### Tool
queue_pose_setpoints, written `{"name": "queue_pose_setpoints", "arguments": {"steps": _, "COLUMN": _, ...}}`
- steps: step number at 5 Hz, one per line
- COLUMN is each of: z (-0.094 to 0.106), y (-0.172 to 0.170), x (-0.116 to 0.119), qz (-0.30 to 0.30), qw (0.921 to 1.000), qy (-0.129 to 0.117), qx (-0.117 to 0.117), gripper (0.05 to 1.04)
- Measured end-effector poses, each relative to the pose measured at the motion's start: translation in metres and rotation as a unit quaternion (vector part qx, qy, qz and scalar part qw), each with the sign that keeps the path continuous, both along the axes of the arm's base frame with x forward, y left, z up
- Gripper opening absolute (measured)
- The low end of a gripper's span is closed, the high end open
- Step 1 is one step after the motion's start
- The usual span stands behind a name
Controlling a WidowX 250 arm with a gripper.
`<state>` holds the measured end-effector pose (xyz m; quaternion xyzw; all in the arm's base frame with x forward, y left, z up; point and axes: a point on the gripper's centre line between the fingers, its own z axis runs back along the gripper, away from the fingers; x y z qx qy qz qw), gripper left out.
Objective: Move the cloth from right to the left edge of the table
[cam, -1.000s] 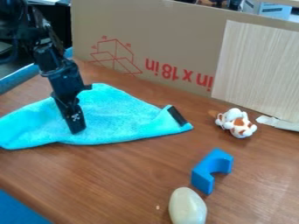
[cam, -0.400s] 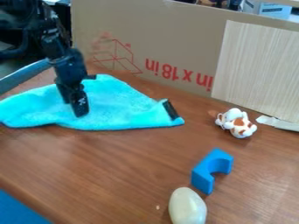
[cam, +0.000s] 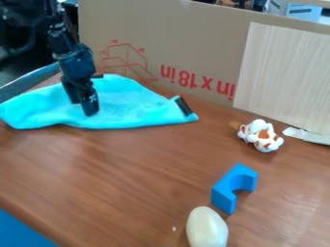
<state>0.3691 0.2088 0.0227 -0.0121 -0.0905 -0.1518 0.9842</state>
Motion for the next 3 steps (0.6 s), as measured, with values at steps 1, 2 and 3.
{"name": "queue_pose_setpoints", "arguments": {"steps": 1, "z": -0.0001, "y": 0.0108, "x": 0.0085, "qz": 0.017, "qw": 0.9999, "qy": 0.001, "qx": -0.003, "gripper": 1.001}}
{"name": "queue_pose_setpoints", "arguments": {"steps": 2, "z": -0.0010, "y": 0.0115, "x": 0.0080, "qz": 0.017, "qw": 0.9998, "qy": 0.007, "qx": -0.006, "gripper": 1.001}}
{"name": "queue_pose_setpoints", "arguments": {"steps": 3, "z": -0.0032, "y": 0.0080, "x": -0.0010, "qz": 0.004, "qw": 0.9999, "qy": 0.012, "qx": 0.000, "gripper": 1.001}}
